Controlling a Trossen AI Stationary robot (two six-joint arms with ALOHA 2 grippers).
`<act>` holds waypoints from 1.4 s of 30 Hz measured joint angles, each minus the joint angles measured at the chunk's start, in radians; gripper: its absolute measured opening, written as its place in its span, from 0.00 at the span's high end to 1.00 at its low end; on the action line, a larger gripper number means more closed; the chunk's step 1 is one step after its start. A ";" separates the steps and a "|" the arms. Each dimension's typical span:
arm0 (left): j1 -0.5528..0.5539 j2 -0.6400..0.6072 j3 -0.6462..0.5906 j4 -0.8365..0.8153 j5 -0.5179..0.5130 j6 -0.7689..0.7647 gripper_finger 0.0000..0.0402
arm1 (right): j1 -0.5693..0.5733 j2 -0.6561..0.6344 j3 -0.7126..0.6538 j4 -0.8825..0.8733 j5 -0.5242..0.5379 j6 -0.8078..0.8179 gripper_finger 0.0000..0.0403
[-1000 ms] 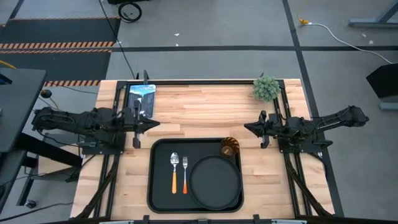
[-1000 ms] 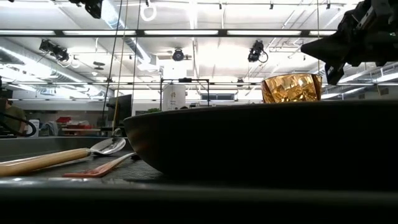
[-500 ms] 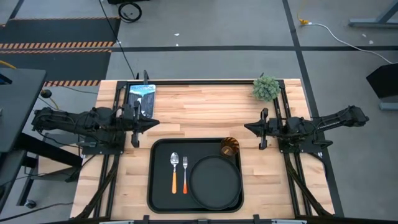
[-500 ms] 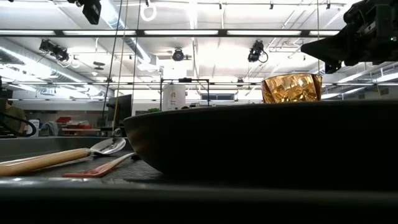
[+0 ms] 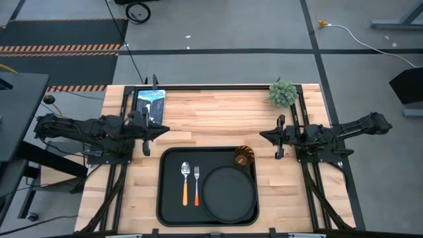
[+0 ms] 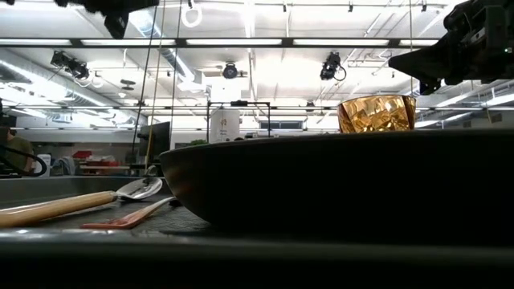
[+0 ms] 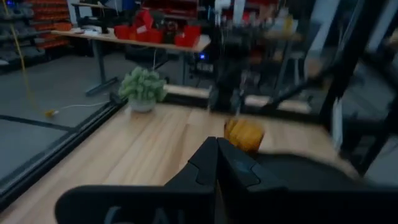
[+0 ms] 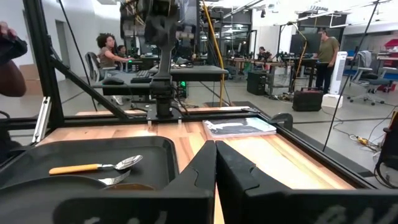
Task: Pick and place plate/cup/fork/spoon on tray
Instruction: Return to Home Position
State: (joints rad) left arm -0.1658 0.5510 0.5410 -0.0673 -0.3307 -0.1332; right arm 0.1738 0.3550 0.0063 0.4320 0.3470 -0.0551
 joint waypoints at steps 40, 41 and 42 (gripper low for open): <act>-0.138 -0.545 -0.530 0.166 0.081 0.066 0.98 | 0.000 0.000 0.000 0.000 0.000 0.000 0.97; -0.138 -0.545 -0.530 0.165 0.081 0.067 0.98 | 0.000 0.000 0.000 0.000 0.000 0.000 0.97; -0.138 -0.545 -0.530 0.166 0.081 0.067 0.98 | 0.000 0.000 0.000 0.000 0.000 0.000 0.97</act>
State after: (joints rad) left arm -0.3042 0.0059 0.0109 0.0990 -0.2501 -0.0666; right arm 0.1738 0.3550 0.0063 0.4320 0.3470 -0.0547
